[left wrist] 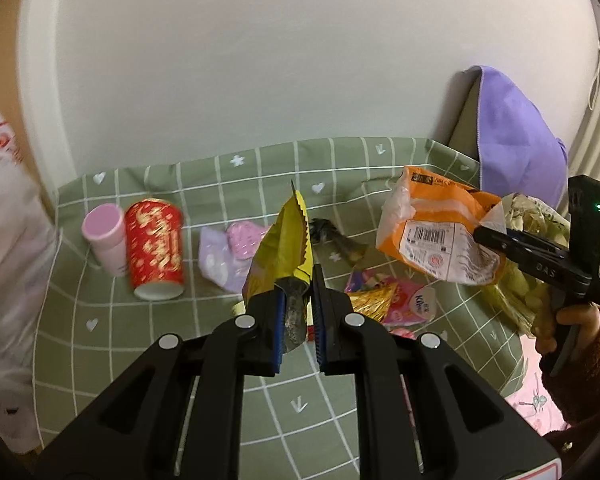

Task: Collect trash
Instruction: 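Grasp the yellow-gold wrapper with the left tool while the right tool grasps the orange bag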

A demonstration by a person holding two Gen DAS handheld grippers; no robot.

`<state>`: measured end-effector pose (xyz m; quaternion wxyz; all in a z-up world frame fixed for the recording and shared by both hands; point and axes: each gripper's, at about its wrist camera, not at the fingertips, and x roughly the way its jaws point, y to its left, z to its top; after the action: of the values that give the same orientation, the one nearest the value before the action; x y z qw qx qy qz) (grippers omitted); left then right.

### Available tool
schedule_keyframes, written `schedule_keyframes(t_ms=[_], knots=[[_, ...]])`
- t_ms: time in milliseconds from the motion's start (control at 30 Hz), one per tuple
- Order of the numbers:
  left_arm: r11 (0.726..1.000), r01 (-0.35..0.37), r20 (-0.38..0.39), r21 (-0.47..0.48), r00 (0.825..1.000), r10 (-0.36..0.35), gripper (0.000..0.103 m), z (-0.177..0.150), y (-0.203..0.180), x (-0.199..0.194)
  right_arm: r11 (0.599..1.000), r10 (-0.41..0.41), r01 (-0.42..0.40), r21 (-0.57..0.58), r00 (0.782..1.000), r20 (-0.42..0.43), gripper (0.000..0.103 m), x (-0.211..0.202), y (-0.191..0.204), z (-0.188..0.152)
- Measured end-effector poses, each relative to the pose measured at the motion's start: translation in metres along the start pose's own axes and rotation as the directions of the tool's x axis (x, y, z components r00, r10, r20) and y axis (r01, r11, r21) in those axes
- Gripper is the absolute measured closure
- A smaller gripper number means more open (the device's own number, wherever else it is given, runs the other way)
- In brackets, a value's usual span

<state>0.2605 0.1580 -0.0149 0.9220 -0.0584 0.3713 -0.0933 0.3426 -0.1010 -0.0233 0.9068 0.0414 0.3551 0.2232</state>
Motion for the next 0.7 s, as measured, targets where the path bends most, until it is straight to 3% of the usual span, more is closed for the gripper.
schedule_keyframes(t_ms=[200,333,433,500,567,700], knots=[[0.998,0.034,-0.034,0.058,0.999,-0.032,0.093,-0.002,-0.018,0.013,0.999,0.032,-0.031,0.015,0.997,-0.076,0.059,0.004,0.003,-0.026],[0.997,0.044,-0.047,0.057,0.998,-0.041,0.092,-0.007,-0.019,0.018,0.999,-0.006,0.012,0.048,0.992,-0.127,0.037,0.013,0.001,-0.048],[0.997,0.048,-0.047,0.052,0.998,-0.045,0.09,-0.009,-0.016,0.02,0.998,0.036,-0.026,0.061,0.984,-0.174,0.037,0.017,0.003,-0.058],[0.998,0.043,-0.047,0.05,0.998,-0.041,0.09,-0.01,-0.014,0.019,0.998,0.047,-0.036,0.048,0.968,-0.248,0.037,0.024,0.008,-0.065],[0.998,0.041,-0.045,0.041,0.998,-0.039,0.09,-0.011,-0.011,0.018,1.0,0.012,-0.006,0.029,0.975,-0.222,0.037,0.021,0.013,-0.069],[0.999,0.039,-0.043,0.026,0.998,-0.037,0.09,-0.012,-0.008,0.02,0.995,0.003,0.011,0.101,0.991,-0.131,0.037,0.013,0.009,-0.066]])
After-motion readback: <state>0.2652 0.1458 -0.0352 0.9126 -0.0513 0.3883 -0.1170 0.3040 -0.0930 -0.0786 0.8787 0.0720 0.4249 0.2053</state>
